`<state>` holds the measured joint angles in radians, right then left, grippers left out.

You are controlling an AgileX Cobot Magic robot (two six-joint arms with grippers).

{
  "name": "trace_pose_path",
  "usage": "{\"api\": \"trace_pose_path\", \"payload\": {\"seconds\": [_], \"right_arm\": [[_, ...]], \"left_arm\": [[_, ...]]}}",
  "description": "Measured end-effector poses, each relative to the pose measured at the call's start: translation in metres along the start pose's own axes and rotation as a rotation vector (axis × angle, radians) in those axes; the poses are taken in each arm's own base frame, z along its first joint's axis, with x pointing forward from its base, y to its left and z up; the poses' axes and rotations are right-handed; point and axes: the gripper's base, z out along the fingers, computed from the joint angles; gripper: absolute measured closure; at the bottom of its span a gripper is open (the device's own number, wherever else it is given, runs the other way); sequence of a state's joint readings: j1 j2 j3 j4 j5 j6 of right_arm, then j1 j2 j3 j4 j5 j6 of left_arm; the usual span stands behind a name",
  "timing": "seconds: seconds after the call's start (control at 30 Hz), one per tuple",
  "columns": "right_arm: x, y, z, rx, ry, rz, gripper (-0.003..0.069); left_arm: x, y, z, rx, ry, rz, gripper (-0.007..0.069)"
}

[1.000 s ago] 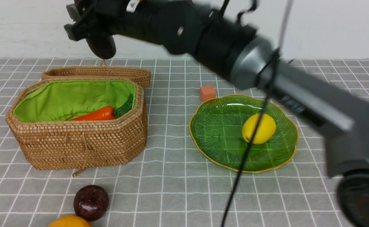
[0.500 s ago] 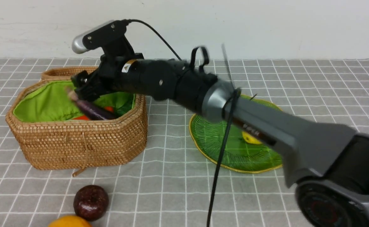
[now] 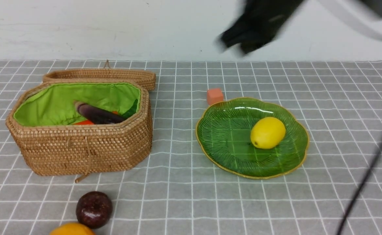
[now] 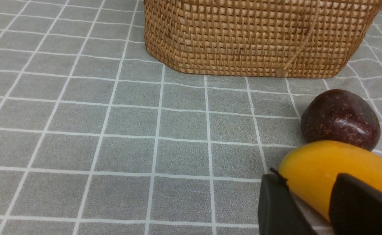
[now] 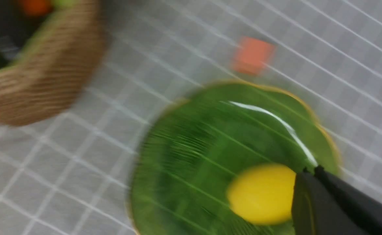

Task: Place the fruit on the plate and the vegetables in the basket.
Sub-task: Grab the mango with your left arm and place it on the right plate

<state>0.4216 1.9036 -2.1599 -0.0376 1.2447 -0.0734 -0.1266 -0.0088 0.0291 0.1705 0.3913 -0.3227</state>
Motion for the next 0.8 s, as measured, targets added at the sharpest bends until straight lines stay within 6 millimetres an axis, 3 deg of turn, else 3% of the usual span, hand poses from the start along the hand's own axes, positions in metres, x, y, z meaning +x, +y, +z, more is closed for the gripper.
{"api": "trace_pose_path", "payload": {"seconds": [0.1,0.17,0.2,0.27,0.33,0.43,0.47,0.53,0.8], "right_arm": [[0.016,-0.015,-0.024,0.028,0.012,0.085,0.0676],[0.047,-0.018,-0.058,0.055,0.031,0.138,0.0676],[0.052,-0.018,-0.056,0.056,0.042,0.140,0.0676],[0.069,-0.018,-0.073,0.081,0.007,0.152,0.0676],[0.101,-0.016,-0.086,0.110,-0.023,0.157,0.0676],[0.144,-0.011,-0.094,0.110,-0.023,0.160,0.0675],[0.147,-0.011,-0.098,0.110,-0.032,0.161,0.0675],[0.179,-0.006,-0.104,0.108,-0.016,0.161,0.0674],[0.233,0.000,-0.116,0.112,0.013,0.165,0.0668]], "left_arm": [[0.000,0.000,0.000,0.000,0.000,0.000,0.0386],[0.000,0.000,0.000,0.000,0.000,0.000,0.0386],[0.000,0.000,0.000,0.000,0.000,0.000,0.0386],[0.000,0.000,0.000,0.000,0.000,0.000,0.0386],[0.000,0.000,0.000,0.000,0.000,0.000,0.0386],[0.000,0.000,0.000,0.000,0.000,0.000,0.0386],[0.000,0.000,0.000,0.000,0.000,0.000,0.0386],[0.000,0.000,0.000,0.000,0.000,0.000,0.0386],[0.000,0.000,0.000,0.000,0.000,0.000,0.0386]]}}
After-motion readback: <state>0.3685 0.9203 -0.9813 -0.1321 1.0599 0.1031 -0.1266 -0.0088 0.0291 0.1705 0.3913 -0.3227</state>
